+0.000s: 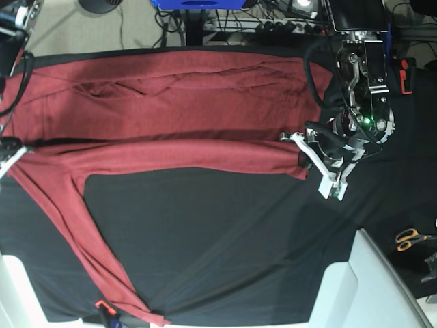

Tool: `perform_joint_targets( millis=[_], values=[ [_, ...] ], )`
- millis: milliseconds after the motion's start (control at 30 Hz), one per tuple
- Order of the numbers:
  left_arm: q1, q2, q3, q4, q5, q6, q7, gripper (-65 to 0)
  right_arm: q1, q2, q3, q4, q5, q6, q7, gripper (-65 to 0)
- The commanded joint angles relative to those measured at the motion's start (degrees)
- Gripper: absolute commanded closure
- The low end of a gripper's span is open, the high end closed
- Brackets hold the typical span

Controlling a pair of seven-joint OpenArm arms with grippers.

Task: Fold the T-shirt properly
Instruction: 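Fold the shirt's lower half over with both grippers toward the collar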

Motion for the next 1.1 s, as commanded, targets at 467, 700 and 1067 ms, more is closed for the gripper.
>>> perform_joint_targets(
  millis=[467,700,1067],
  values=[
    [5.80,-2.12,-0.16,6.30,-0.41,-0.26,-0.86,0.0,-3.59,-0.04,0.34,2.56,0.02,-0.30,-0.42,-0.2],
    [9.14,-2.47,-0.16,9.03,-0.41,-0.26,-0.86,0.0,-4.82,-0.74,0.34,2.56,0.02,-0.30,-0.94,-0.2],
    [11.78,-2.65,-0.16,9.29,-0.41,-0.26,-0.94,0.0,-6.58,-1.62,0.34,3.70,-0.07,-0.57,-0.94,-0.2]
  ],
)
